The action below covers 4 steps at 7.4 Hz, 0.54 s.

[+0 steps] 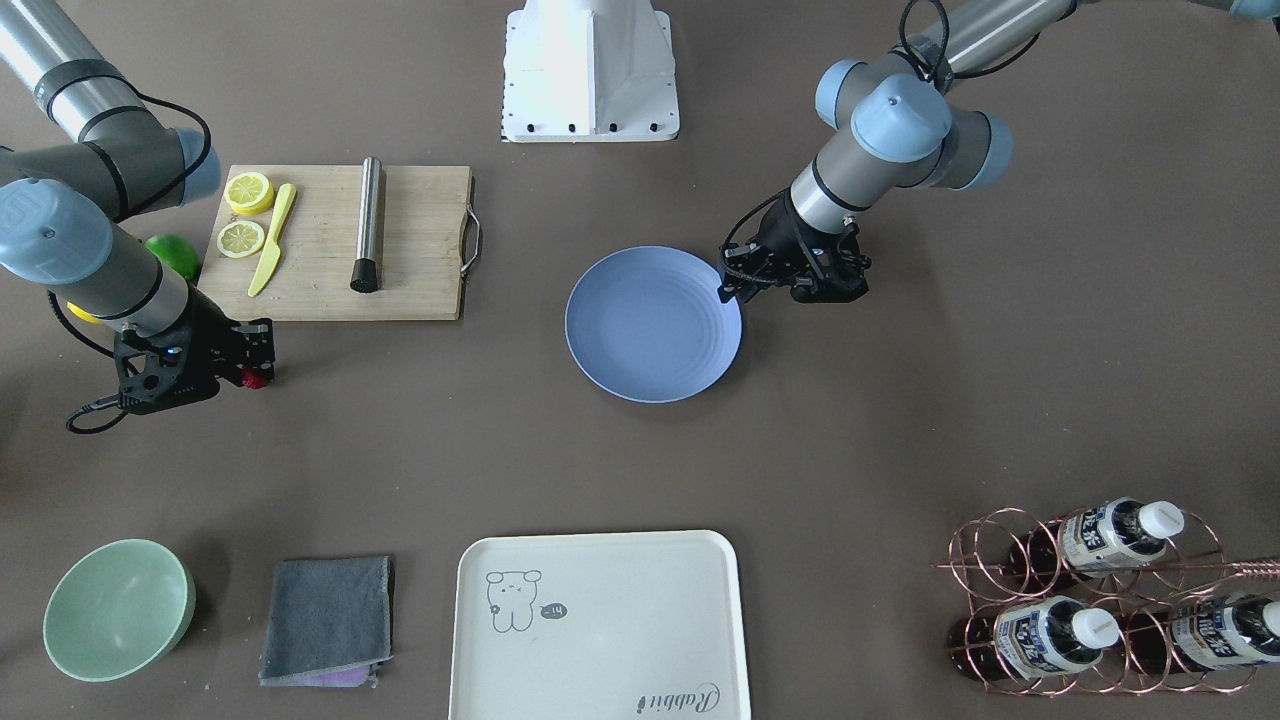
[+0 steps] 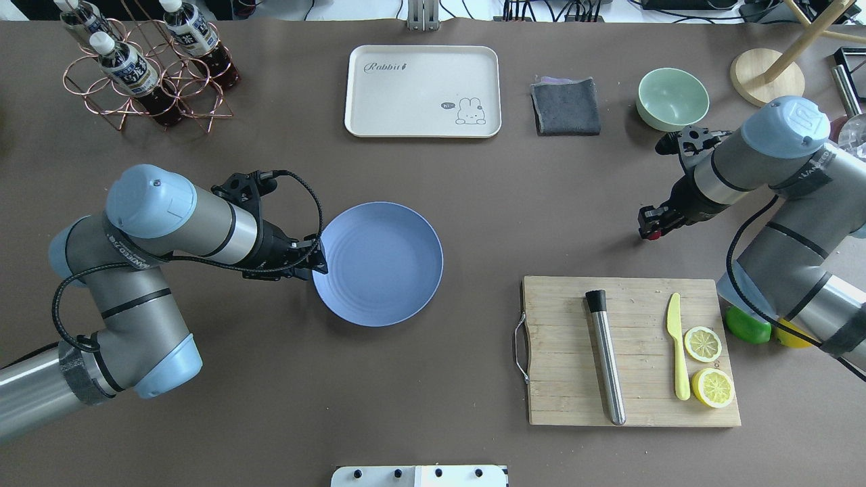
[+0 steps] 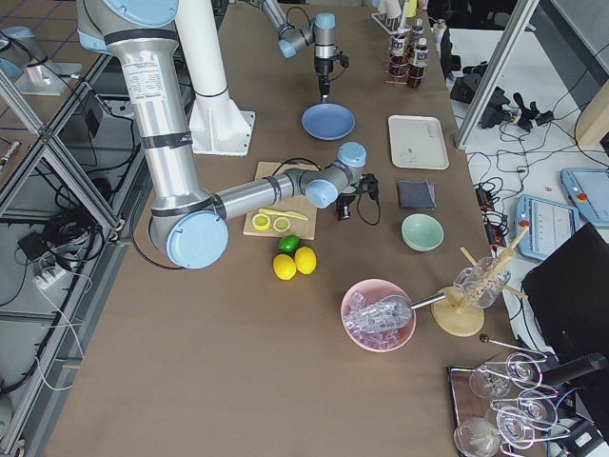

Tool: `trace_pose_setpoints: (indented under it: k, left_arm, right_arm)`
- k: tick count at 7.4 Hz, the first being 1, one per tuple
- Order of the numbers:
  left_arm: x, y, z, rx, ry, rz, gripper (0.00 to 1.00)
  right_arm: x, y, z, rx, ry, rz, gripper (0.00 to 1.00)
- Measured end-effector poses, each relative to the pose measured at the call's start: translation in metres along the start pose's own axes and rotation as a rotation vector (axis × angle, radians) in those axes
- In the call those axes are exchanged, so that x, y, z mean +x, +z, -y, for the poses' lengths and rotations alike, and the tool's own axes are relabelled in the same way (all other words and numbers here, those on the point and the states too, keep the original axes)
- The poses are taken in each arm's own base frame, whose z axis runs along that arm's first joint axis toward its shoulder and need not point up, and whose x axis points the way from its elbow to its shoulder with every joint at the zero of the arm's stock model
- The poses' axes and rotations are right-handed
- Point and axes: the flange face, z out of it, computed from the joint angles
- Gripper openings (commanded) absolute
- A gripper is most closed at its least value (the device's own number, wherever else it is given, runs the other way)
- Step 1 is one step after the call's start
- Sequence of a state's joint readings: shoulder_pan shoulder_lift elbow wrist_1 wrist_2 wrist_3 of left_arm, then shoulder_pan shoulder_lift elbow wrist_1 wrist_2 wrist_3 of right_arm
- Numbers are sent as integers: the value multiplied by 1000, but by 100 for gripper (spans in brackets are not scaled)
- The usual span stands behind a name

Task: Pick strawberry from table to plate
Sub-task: 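Lower the right gripper and grasp the red strawberry, then carry the strawberry over the blue plate with the right gripper while the left withdraws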

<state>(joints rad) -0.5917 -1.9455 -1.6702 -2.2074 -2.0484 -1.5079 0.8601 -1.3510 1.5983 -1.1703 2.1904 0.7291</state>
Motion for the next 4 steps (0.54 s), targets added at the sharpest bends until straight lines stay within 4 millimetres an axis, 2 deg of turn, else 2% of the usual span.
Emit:
trace_pose_setpoints:
  k: [1, 2, 3, 4]
  left_arm:
    - [0, -1, 1, 4, 0, -2, 97]
    - [1, -6, 2, 9, 0, -7, 97]
    - [-3, -15, 4, 13, 0, -12, 97]
    - [-13, -28, 10, 16, -4, -14, 97]
  right_arm:
    - [-9, -13, 2, 6, 0, 5, 0]
    - [-31, -31, 7, 5, 3, 9, 0]
    - [-62, -50, 16, 5, 9, 13, 0]
    - [-103, -61, 25, 2, 29, 25, 0]
